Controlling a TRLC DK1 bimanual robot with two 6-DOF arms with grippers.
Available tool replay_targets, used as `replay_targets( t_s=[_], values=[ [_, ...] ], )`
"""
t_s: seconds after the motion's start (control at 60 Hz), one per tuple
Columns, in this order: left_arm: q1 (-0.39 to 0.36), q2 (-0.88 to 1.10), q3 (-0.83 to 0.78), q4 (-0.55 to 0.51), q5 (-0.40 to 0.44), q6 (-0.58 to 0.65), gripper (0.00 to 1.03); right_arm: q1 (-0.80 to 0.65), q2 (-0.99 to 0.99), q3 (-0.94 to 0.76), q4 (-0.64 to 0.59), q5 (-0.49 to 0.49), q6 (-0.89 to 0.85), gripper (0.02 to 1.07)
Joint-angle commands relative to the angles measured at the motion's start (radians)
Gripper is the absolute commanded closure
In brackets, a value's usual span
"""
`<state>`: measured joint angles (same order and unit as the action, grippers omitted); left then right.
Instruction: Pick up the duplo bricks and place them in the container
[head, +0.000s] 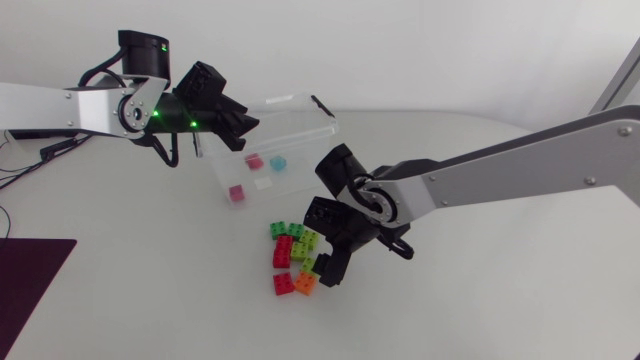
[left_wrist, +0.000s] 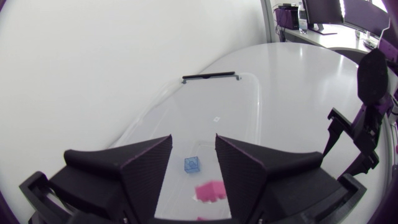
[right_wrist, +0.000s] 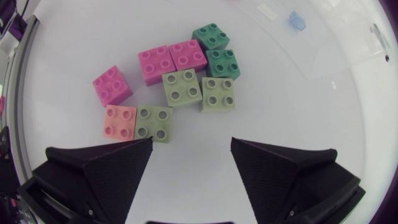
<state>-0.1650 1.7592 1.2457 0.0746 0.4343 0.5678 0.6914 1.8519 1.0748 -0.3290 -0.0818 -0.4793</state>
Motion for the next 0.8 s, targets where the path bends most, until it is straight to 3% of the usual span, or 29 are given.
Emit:
replay_targets(
  t_s=[0.0, 0.1, 0.15, 0.3, 0.633, 0.733, 0.783],
  values=[
    [-0.016, 0.049, 0.044, 0.008, -0.019, -0.020, 0.49, 0.000, 0.024, -0.006, 0.010, 0.002, -0.018, 0.16],
    [-0.021, 0.074, 0.072, 0.007, -0.043, -0.022, 0.48, 0.008, 0.024, -0.003, 0.002, 0.004, -0.019, 0.16],
    [-0.022, 0.071, 0.069, 0.002, -0.049, -0.023, 0.35, 0.011, 0.020, -0.003, -0.002, 0.004, -0.018, 0.16],
    [-0.021, -0.038, -0.014, 0.004, -0.054, -0.022, 0.19, 0.028, 0.013, 0.001, -0.016, 0.004, -0.018, 0.16],
    [0.030, -0.388, -0.241, -0.116, -0.016, 0.027, 0.14, 0.033, 0.086, 0.091, -0.058, 0.074, 0.018, 0.16],
    [0.032, -0.452, -0.292, -0.187, -0.009, 0.067, 0.12, 0.011, 0.109, 0.123, -0.059, 0.105, 0.038, 0.16],
    [0.021, -0.526, -0.350, -0.286, 0.029, 0.150, 0.11, -0.030, 0.138, 0.166, -0.068, 0.114, 0.048, 0.16]
  ],
)
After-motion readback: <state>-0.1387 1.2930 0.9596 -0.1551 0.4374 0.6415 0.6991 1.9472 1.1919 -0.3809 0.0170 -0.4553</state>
